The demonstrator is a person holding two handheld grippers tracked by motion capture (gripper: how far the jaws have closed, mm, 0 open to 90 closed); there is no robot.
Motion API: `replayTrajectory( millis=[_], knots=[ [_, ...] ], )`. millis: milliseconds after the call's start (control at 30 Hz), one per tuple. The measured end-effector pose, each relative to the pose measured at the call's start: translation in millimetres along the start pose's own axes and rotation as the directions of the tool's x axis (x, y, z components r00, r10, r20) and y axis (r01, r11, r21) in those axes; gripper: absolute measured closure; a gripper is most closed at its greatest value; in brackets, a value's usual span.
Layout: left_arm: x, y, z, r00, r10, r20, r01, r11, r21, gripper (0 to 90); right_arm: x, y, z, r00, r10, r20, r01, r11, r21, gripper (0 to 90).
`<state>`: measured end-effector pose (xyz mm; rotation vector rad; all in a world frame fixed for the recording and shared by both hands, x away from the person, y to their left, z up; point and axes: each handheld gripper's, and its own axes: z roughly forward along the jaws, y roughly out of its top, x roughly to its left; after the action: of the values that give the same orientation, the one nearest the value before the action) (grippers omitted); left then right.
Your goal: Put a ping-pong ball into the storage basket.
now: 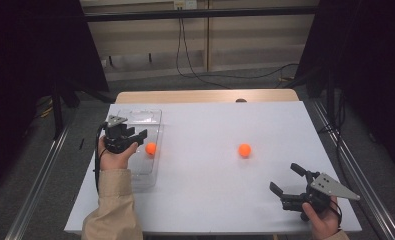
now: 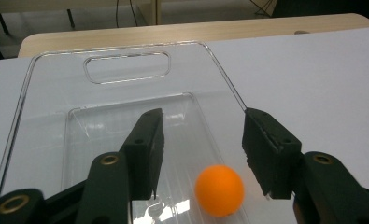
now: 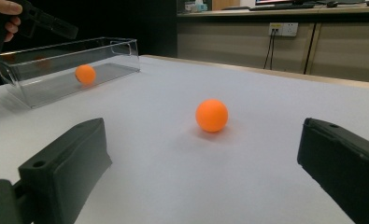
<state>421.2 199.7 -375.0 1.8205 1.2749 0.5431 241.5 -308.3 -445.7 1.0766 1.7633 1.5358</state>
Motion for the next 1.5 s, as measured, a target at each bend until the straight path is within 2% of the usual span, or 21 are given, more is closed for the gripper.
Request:
replayTrajectory(
  millis=[367,567,867,1067,1500],
  knots=[
    [-2.9,1.2,0.5,0.9996,0.003,0.029,-0.003,1.0,-0.008,39.4,-0.2,0.2,0.0,1.0,-0.002,-0.002,0.002,1.0,0.001,1.3],
    [-9.1,2.7,1.6,0.9989,0.002,0.047,-0.001,0.9999,-0.011,30.6,-0.1,0.2,-0.1,1.0,-0.004,-0.001,0.004,1.0,0.002,1.2],
    [-19.8,6.3,2.4,0.9961,0.022,0.086,-0.021,0.9997,-0.008,23.0,-0.1,0.1,0.5,1.0,-0.002,-0.003,0.002,1.0,0.002,1.3],
    [-26.0,7.0,4.2,0.9947,0.017,0.101,-0.016,0.9998,-0.009,19.0,-0.3,0.3,0.4,1.0,-0.003,-0.004,0.003,1.0,0.001,1.2],
    [-40.6,10.7,4.6,0.9892,0.042,0.14,-0.042,0.9991,-0.008,15.3,0.0,0.3,0.9,1.0,-0.005,-0.004,0.005,1.0,0.002,1.2]
  ],
)
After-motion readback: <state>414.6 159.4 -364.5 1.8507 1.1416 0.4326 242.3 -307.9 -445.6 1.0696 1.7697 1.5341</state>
